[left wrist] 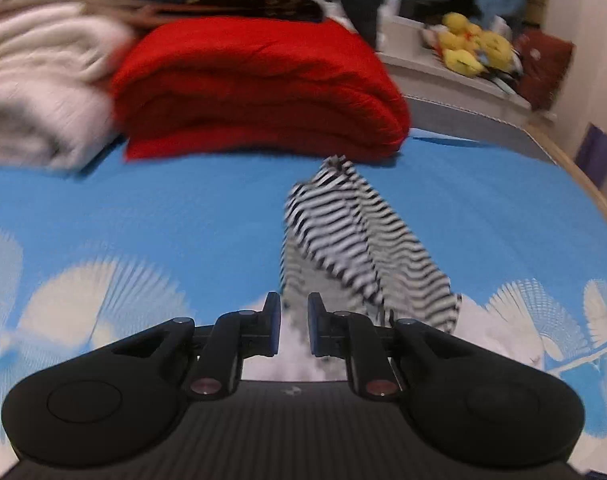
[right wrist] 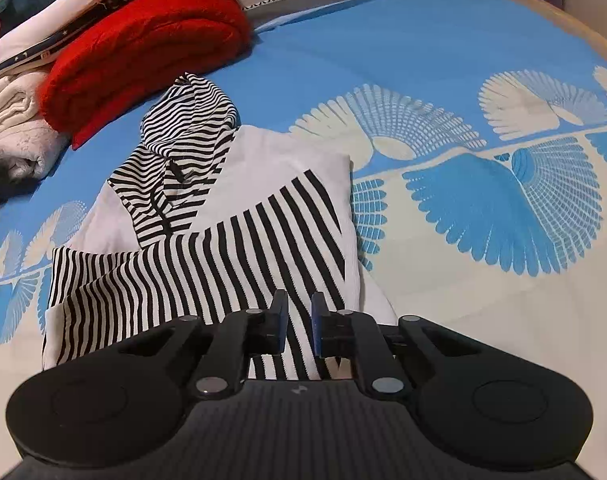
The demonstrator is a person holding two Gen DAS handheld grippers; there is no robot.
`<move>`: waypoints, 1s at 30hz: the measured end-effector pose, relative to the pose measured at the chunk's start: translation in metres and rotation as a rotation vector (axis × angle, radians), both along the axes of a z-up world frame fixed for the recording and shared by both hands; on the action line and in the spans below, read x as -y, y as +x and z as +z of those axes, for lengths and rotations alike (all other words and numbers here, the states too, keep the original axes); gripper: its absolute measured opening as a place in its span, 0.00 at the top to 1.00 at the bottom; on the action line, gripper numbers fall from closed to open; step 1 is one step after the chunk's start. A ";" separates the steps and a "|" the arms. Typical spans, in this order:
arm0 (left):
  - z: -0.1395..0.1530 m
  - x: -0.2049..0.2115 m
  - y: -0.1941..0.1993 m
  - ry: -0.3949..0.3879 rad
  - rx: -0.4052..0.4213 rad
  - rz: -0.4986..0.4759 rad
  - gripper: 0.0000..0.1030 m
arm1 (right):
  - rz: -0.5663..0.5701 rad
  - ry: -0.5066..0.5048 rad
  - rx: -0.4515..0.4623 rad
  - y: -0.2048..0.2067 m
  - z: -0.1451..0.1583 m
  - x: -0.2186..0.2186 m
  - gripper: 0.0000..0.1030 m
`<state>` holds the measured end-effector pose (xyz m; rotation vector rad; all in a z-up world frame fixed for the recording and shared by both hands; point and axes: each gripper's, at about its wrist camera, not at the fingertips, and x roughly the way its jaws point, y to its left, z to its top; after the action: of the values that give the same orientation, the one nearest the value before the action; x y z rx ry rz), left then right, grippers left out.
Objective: Fold small clothes
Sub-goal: 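Grasp the striped hood with the left gripper and lift it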
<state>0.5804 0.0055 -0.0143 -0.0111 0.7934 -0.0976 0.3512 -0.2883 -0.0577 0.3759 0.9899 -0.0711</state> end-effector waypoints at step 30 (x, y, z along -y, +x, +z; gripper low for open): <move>-0.142 0.025 0.257 -0.020 -0.096 -0.002 0.95 | 0.054 -0.028 -0.068 0.001 -0.027 -0.001 0.87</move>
<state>0.8374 -0.0195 -0.1567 -0.0338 0.8882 -0.1068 0.3525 -0.2868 -0.0842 0.3222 1.0647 -0.0488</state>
